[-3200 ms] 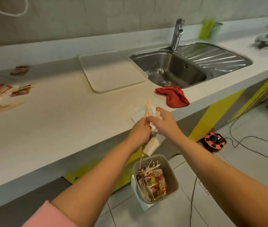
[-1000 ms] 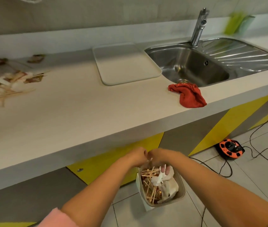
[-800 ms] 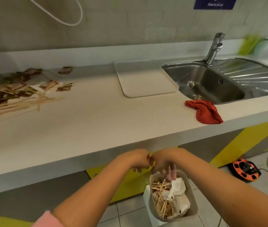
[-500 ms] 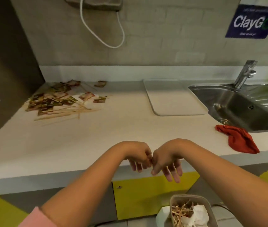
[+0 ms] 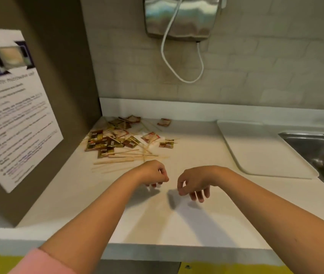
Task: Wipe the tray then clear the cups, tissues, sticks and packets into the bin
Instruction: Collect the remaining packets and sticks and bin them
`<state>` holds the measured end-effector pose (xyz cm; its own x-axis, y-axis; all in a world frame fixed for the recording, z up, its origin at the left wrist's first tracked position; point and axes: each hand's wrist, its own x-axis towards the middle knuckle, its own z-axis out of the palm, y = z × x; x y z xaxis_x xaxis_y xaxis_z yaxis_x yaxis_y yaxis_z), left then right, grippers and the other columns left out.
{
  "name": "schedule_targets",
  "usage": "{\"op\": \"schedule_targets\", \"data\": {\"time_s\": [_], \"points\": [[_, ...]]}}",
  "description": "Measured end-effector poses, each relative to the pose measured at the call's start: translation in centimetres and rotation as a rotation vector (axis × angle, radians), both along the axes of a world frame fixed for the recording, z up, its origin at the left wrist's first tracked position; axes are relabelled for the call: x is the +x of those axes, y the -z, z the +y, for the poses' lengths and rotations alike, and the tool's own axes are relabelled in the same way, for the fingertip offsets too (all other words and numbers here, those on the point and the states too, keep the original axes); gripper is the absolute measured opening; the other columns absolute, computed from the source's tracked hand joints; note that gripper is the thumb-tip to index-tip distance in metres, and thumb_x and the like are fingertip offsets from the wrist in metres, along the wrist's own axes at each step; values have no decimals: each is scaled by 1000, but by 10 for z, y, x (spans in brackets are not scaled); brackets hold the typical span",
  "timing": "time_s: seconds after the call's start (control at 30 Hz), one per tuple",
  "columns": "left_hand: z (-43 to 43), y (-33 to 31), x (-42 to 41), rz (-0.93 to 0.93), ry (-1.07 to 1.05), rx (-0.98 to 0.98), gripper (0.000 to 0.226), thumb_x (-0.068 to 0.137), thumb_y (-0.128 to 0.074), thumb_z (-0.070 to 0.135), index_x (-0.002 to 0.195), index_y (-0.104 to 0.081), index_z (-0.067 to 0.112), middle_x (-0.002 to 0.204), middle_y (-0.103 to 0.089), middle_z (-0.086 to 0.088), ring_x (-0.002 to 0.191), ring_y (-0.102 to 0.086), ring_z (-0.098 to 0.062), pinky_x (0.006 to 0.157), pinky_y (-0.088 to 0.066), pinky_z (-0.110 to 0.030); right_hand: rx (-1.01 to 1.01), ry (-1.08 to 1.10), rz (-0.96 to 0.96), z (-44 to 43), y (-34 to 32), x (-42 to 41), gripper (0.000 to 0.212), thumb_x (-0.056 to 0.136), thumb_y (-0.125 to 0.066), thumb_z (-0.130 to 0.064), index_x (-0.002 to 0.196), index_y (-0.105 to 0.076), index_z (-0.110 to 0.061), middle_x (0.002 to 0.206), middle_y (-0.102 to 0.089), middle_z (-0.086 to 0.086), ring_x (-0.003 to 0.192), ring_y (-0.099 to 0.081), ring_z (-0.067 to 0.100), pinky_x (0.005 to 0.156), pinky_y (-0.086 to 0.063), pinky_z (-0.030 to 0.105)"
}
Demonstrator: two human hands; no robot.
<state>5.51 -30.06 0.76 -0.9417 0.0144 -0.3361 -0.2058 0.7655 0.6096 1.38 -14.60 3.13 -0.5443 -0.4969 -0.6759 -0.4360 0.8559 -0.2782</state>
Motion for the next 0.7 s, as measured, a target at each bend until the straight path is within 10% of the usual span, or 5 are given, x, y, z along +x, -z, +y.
{"op": "schedule_targets", "data": {"time_s": [0.27,0.7], "points": [[-101,17,-32,185,-431,-52,7,87,-59,15,87,-66,12,95,-64,-5,90,-58,-21,81,-46,-29,-146,-9,180,-66,8,-26,26,93,-51,-30,115,-56,-17,81,-61,0,56,-52,10,49,-39,19],[-188,43,-81,181,-705,-378,53,85,-59,47,126,-53,14,138,-36,-11,128,-35,-33,101,-38,-48,-262,24,212,-108,27,-48,23,92,-55,-29,112,-59,-20,72,-56,-6,57,-51,7,55,-42,18]]}}
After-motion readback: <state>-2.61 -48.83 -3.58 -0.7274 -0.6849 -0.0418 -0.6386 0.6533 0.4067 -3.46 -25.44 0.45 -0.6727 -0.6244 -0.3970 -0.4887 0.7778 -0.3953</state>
